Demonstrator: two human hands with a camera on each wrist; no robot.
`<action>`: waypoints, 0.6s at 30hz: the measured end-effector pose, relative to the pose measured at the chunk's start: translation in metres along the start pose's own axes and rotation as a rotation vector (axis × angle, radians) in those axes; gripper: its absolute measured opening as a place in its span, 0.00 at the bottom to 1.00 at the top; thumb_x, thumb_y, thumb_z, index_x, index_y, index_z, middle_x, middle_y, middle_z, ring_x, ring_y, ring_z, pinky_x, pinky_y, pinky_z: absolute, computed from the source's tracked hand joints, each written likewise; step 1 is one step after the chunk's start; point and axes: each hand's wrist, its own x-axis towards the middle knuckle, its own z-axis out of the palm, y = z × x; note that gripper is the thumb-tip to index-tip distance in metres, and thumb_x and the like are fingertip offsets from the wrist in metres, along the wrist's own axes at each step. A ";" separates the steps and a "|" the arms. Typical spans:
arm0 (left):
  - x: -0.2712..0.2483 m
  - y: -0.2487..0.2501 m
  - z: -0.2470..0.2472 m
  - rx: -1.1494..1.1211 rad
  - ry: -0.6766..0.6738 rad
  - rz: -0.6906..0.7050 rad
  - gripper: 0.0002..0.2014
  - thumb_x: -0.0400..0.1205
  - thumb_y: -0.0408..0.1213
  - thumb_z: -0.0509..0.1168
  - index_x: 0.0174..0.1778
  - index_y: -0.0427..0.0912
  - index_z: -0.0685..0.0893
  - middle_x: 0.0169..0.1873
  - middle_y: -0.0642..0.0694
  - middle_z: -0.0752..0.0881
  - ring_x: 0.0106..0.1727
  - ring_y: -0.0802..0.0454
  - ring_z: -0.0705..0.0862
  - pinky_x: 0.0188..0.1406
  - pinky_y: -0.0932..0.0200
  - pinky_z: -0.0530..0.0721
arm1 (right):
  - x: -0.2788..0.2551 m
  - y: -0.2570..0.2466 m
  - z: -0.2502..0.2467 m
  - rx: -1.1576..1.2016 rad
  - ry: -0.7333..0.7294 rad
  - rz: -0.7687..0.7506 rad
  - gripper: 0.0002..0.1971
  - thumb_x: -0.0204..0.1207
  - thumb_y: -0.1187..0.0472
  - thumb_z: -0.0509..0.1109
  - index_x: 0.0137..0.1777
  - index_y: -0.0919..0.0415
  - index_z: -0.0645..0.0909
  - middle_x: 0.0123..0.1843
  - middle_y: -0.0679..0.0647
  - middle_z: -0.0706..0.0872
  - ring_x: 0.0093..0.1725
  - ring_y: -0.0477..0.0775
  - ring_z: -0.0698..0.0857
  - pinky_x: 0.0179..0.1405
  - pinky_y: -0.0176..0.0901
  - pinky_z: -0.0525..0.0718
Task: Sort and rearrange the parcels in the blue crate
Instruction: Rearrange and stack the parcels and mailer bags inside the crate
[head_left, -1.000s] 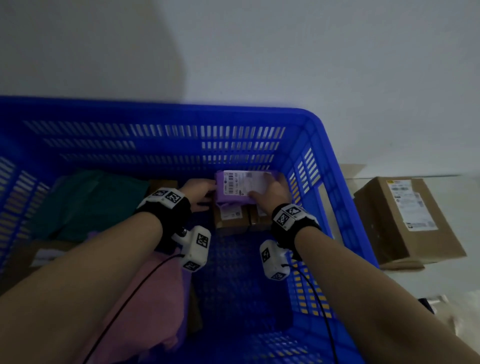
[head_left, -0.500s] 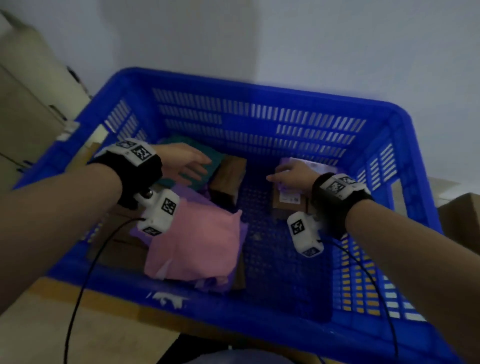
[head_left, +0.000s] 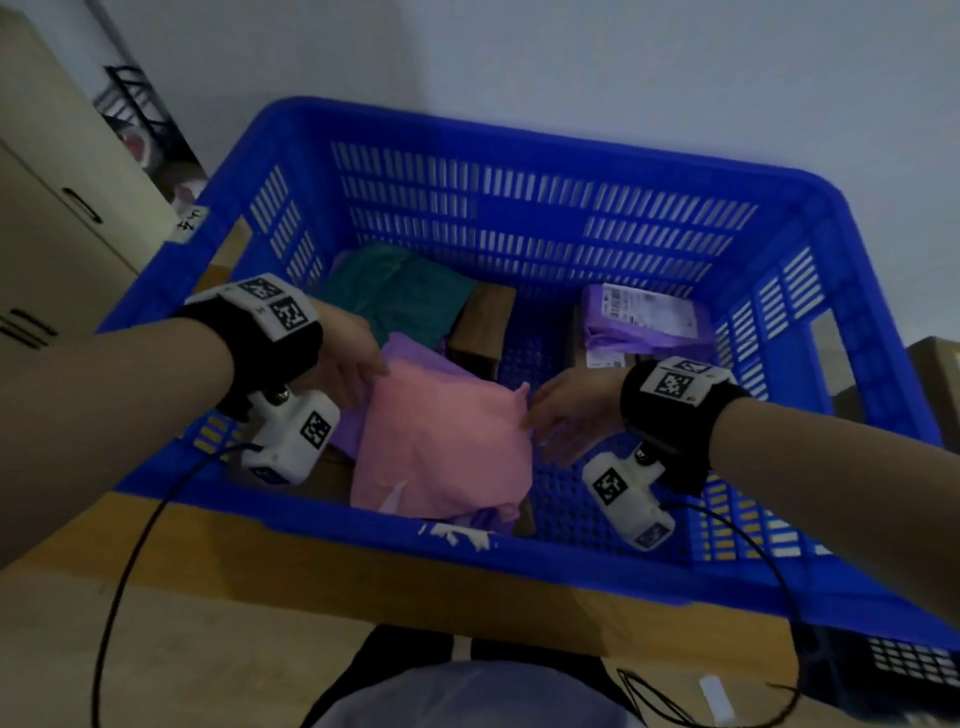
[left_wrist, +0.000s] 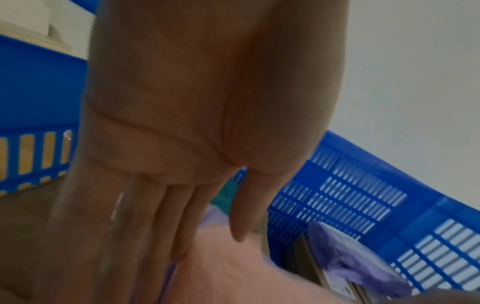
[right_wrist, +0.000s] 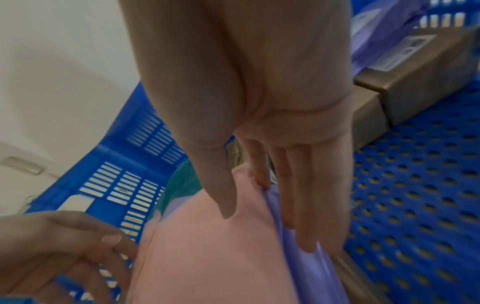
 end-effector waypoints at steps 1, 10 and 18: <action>0.002 -0.002 0.002 0.019 -0.018 -0.003 0.15 0.84 0.34 0.60 0.58 0.23 0.79 0.52 0.25 0.84 0.33 0.43 0.80 0.42 0.53 0.79 | 0.001 0.001 0.002 0.009 -0.006 -0.003 0.11 0.80 0.67 0.67 0.61 0.65 0.75 0.45 0.63 0.82 0.38 0.61 0.84 0.45 0.55 0.86; 0.013 -0.005 -0.001 -0.061 -0.064 0.094 0.15 0.83 0.30 0.61 0.56 0.17 0.79 0.32 0.31 0.88 0.33 0.39 0.90 0.50 0.43 0.86 | 0.001 0.002 0.006 0.207 0.054 -0.085 0.07 0.79 0.71 0.66 0.54 0.62 0.77 0.42 0.62 0.84 0.26 0.52 0.88 0.30 0.43 0.89; -0.005 0.035 -0.039 -0.313 -0.033 0.296 0.12 0.86 0.34 0.57 0.61 0.30 0.77 0.55 0.30 0.82 0.46 0.36 0.84 0.45 0.46 0.85 | -0.024 -0.009 -0.031 0.483 0.230 -0.306 0.07 0.78 0.74 0.66 0.46 0.62 0.80 0.43 0.59 0.84 0.37 0.53 0.86 0.39 0.44 0.89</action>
